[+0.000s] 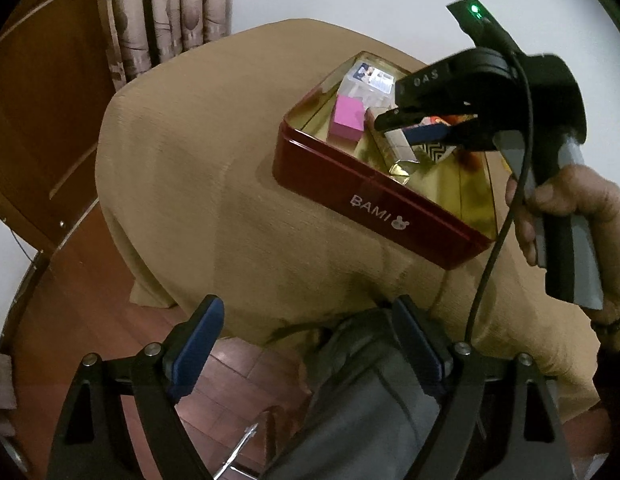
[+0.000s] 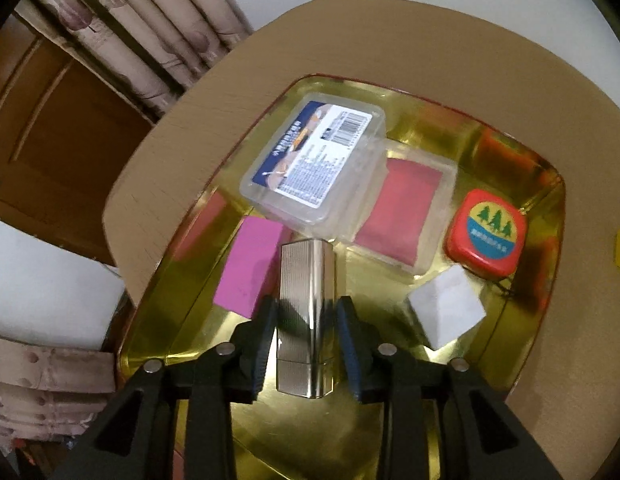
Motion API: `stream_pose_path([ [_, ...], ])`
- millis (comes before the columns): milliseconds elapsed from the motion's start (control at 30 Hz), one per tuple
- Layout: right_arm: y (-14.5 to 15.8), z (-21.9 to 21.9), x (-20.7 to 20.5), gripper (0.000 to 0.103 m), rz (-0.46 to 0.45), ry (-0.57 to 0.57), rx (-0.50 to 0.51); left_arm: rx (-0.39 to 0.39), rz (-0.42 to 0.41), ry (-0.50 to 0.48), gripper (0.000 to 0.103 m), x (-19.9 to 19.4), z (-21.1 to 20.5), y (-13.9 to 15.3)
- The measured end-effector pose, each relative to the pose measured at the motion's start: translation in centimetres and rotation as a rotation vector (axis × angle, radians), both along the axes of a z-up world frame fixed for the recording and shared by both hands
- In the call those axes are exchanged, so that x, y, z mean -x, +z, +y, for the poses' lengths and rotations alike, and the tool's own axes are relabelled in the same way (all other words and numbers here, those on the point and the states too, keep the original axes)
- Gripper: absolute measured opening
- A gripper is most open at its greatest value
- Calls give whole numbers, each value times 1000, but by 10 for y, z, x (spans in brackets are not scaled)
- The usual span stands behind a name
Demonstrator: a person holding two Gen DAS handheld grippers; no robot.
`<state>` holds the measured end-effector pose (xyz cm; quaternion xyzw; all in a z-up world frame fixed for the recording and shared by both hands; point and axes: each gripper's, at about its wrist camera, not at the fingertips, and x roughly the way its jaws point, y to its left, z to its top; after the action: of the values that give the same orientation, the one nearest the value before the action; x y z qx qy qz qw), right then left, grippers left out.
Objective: Organize rigid objects
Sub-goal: 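Grasp the gold metal bar with the right tool and lower it into the tin, then grasp the blue patterned tin with the left tool and place it in the tin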
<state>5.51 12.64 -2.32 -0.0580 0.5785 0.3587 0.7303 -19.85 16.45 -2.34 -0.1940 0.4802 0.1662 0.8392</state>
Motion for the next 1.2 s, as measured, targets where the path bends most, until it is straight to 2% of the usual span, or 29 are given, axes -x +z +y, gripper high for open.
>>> stream_pose_path([
  [67, 5, 5, 2, 33, -31, -3, -12, -17, -13, -5, 83, 0, -2, 2],
  [167, 32, -27, 10, 34, -99, -22, -163, -41, -58, -20, 83, 3, -7, 8],
  [200, 44, -48, 14, 35, -158, -47, -212, -46, -70, -27, 83, 4, -9, 9],
  [233, 51, -66, 18, 35, -217, -75, -221, -51, -88, -41, 83, 5, -12, 11],
  [333, 58, -138, 27, 36, -432, -197, -176, -63, -134, -79, 83, 7, -22, 17],
  [400, 49, -194, 27, 42, -570, -299, -84, -75, -169, -115, 83, 7, -33, 23],
  [500, 24, -270, 14, 43, -657, -402, 93, -84, -201, -188, 83, -3, -53, 33],
  [567, 8, -306, 4, 43, -677, -435, 190, -98, -205, -256, 83, -20, -73, 40],
  [633, -11, -346, -5, 43, -684, -469, 293, -58, -194, -348, 83, -44, -93, 47],
  [700, -23, -368, -10, 43, -669, -490, 321, -3, -190, -425, 83, -75, -118, 53],
  [833, -37, -410, -19, 43, -575, -560, 245, 32, -181, -484, 83, -135, -158, 55],
  [967, -35, -440, -24, 56, -516, -628, 128, 31, -161, -555, 83, -203, -197, 43],
  [1067, -35, -454, -24, 56, -485, -649, 56, -20, -140, -606, 81, -249, -217, 29],
  [1100, -34, -452, -20, 56, -481, -647, 29, -44, -139, -654, 81, -265, -225, 24],
  [1200, -29, -454, -14, 56, -476, -644, 1, -101, -121, -731, 75, -288, -236, 13],
])
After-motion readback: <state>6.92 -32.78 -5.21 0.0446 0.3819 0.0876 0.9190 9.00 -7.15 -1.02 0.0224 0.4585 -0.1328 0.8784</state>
